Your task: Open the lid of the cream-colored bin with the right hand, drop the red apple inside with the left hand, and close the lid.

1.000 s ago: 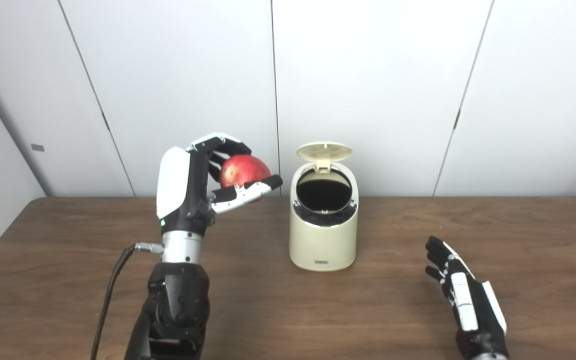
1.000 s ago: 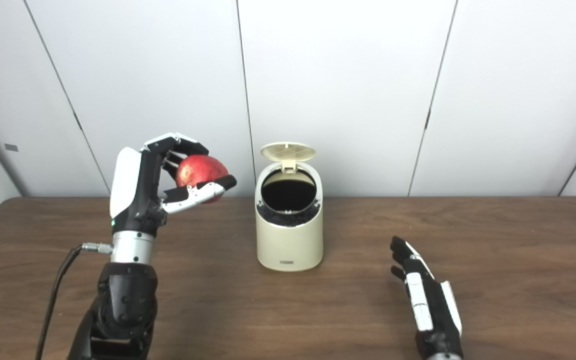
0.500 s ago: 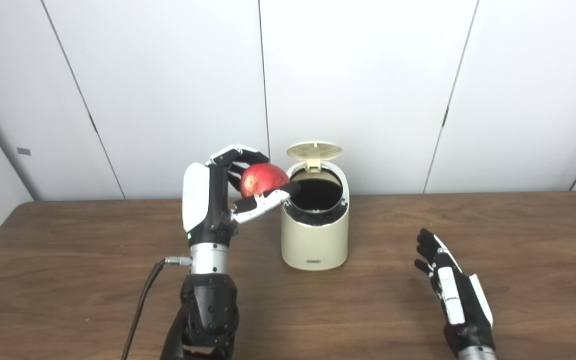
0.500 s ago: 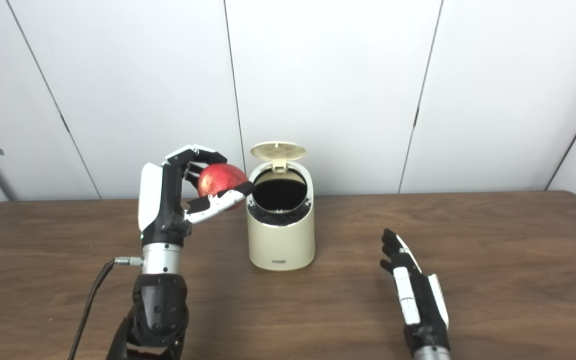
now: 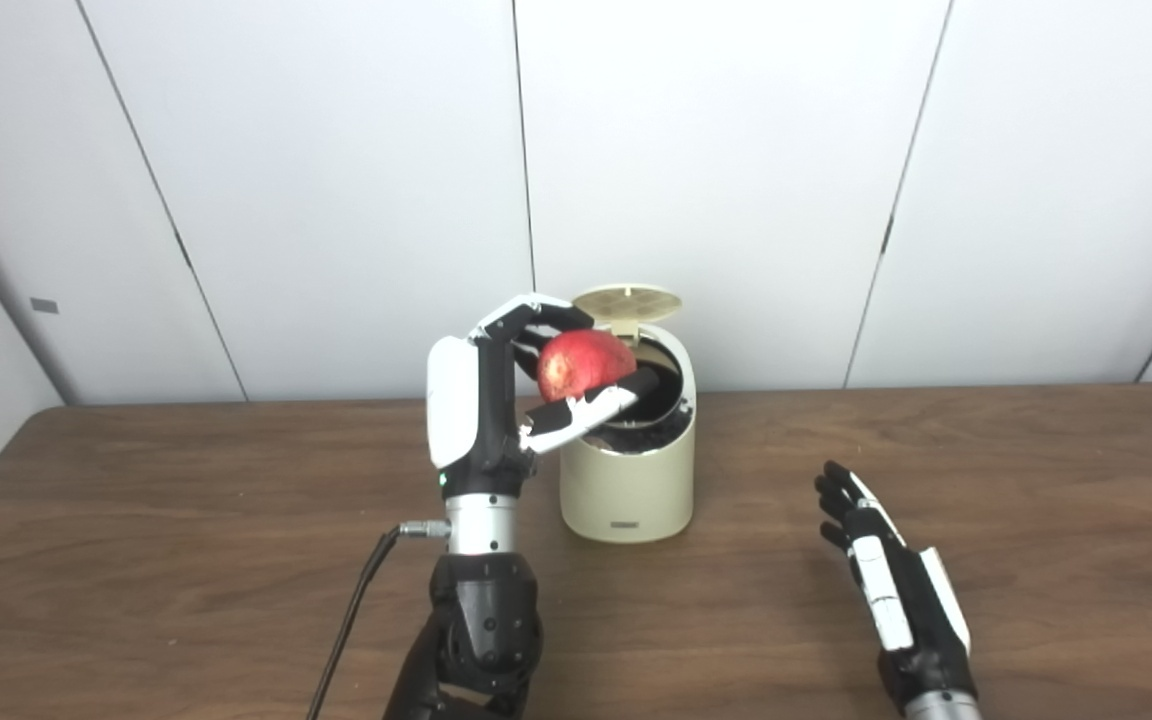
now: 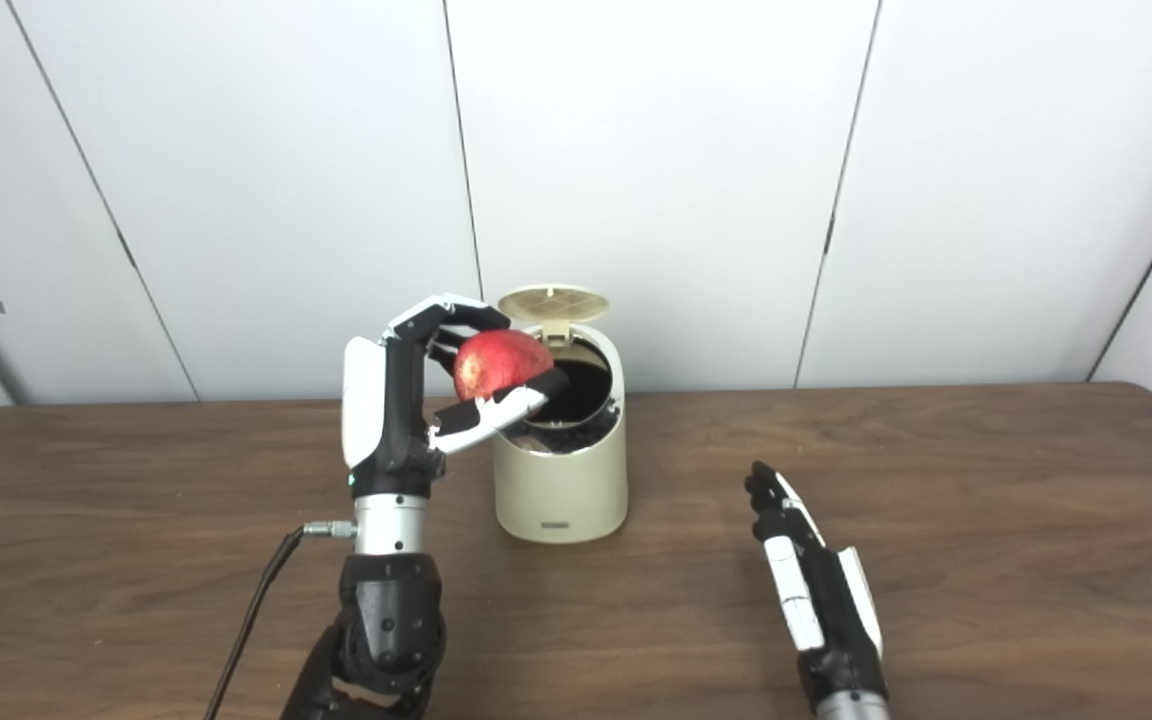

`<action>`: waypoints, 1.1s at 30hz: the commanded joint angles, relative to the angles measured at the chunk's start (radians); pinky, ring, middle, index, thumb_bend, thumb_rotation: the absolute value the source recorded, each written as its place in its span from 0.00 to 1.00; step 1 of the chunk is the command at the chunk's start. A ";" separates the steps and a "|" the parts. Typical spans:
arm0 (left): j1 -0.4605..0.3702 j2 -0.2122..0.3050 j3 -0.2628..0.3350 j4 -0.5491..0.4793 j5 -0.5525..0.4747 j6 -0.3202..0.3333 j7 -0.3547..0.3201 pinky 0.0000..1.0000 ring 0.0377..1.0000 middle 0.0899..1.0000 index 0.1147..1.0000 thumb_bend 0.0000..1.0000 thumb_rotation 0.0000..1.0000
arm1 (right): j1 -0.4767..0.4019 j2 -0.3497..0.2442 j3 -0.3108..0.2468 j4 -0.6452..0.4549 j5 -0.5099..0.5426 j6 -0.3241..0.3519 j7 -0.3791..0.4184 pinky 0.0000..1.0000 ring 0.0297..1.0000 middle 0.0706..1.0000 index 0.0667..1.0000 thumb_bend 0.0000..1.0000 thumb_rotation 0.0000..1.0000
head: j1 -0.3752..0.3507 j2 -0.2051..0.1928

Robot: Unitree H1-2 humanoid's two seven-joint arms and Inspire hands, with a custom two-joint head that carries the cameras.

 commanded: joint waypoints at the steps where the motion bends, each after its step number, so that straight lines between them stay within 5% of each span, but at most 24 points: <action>1: -0.067 -0.012 -0.007 0.009 0.010 -0.042 0.030 0.37 0.42 0.50 0.42 0.47 0.00 | -0.026 -0.002 0.007 -0.047 -0.002 0.002 0.010 0.89 0.92 0.89 0.93 0.52 1.00 | -0.001 -0.001; 12: -0.146 0.014 -0.014 0.174 0.044 -0.154 0.151 0.45 0.42 0.49 0.41 0.48 0.00 | -0.017 -0.009 0.019 -0.077 0.006 0.044 0.035 0.85 0.90 0.88 0.95 0.51 1.00 | -0.003 0.001; 33: -0.176 0.072 -0.074 0.262 0.068 -0.192 0.149 0.39 0.43 0.48 0.41 0.48 0.00 | -0.014 -0.018 0.013 -0.097 0.028 0.060 0.046 0.87 0.89 0.86 0.95 0.56 1.00 | -0.021 0.025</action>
